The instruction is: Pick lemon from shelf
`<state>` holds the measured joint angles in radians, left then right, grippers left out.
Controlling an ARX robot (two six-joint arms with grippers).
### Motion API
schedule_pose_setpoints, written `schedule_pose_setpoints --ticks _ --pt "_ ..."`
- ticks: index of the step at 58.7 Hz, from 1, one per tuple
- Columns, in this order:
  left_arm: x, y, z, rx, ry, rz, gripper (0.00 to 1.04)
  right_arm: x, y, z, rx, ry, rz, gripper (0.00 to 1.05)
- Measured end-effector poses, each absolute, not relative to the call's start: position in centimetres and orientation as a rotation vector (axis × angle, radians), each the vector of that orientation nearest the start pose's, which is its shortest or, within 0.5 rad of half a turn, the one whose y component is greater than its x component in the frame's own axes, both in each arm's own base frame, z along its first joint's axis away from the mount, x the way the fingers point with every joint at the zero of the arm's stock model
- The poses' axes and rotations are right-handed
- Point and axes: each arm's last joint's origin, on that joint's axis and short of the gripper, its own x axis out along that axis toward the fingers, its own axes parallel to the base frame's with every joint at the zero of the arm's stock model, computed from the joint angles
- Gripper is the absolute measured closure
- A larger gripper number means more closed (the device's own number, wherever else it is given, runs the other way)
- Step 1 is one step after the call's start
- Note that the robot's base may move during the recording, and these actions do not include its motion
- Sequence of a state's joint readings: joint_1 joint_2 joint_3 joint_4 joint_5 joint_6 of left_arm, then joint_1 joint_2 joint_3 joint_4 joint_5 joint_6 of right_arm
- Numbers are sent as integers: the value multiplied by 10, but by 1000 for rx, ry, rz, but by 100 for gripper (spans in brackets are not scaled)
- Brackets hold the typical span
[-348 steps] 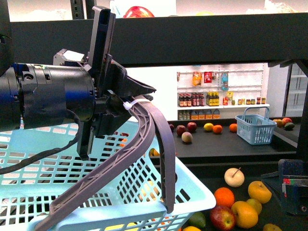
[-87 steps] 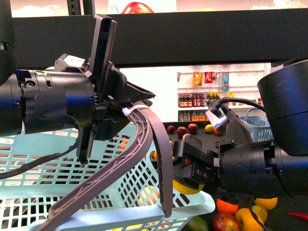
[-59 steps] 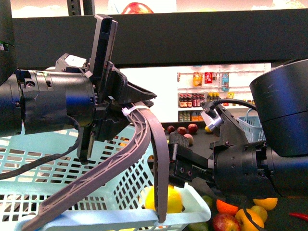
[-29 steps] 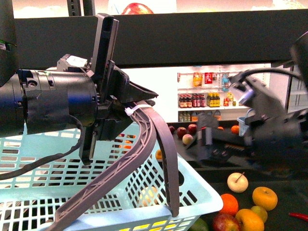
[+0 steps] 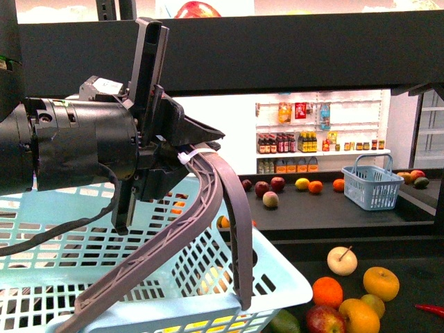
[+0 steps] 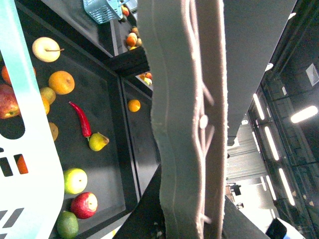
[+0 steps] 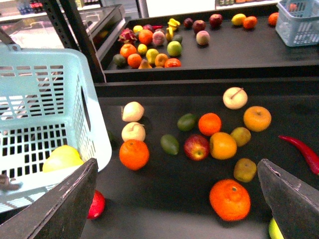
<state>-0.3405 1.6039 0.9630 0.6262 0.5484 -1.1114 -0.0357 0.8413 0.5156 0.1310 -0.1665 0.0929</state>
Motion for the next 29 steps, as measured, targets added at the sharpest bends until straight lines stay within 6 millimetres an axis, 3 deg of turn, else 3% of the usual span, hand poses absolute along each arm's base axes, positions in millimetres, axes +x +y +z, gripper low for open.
schedule_pose_setpoints --ticks 8,13,21,29 --pt "328 -132 268 -1038 508 -785 96 157 -6 249 95 149 40 10" --pt "328 -132 268 -1037 507 -785 96 136 -2 238 42 42 -2 24" --pt "328 -132 268 -1037 503 -779 96 107 0 212 15 25 -1 52" --pt "328 -132 268 -1037 505 -783 96 99 0 196 9 12 -1 73"
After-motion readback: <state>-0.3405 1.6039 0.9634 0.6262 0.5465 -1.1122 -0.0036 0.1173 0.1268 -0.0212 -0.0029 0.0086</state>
